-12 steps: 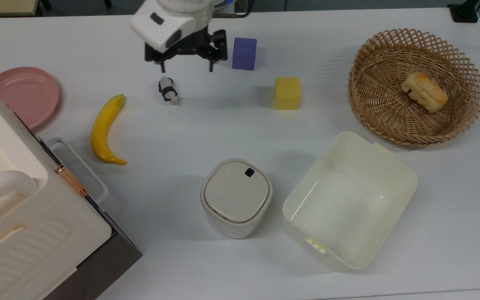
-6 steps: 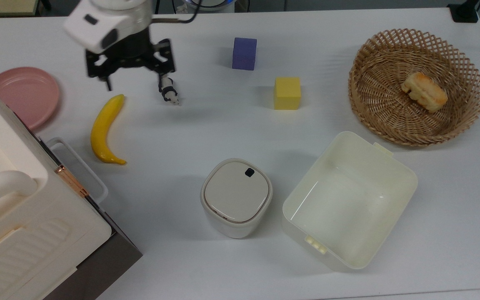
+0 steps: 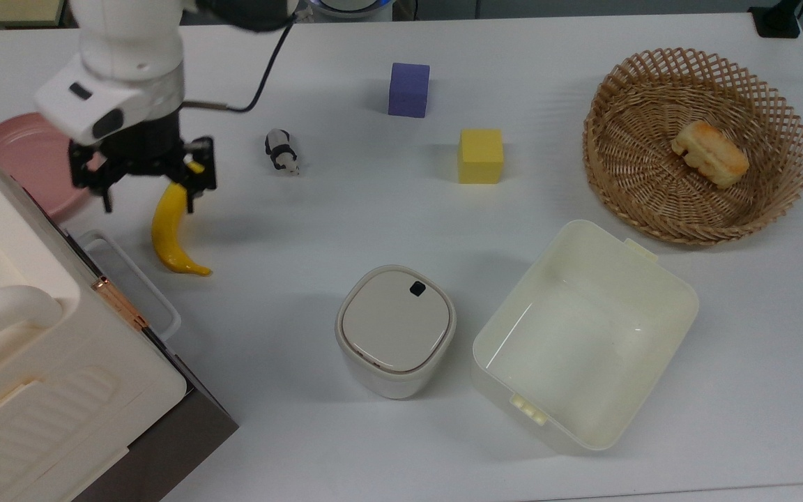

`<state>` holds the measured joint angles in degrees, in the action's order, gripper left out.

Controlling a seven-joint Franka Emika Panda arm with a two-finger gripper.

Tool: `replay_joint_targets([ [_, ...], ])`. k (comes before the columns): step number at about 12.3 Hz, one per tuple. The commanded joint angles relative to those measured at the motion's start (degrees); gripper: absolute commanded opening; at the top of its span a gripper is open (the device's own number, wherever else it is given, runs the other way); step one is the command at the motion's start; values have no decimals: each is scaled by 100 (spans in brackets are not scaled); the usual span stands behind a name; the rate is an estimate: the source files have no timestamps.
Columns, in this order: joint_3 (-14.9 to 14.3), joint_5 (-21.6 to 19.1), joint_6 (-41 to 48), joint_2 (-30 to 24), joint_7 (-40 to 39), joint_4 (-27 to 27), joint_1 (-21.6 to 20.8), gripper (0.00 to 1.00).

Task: Open the drawer
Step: 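Move the gripper toward the dark brown drawer unit's handle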

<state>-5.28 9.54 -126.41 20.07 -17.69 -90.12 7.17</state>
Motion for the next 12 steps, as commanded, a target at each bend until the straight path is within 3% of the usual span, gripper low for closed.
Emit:
replay_joint_targets([
  [1, -8, 83, -454, 436, -24, 372, 196, 93],
  [7, 1, 101, -745, 577, -103, 461, 232, 93],
  [12, 63, 302, -745, 516, -543, 469, -76, 93],
])
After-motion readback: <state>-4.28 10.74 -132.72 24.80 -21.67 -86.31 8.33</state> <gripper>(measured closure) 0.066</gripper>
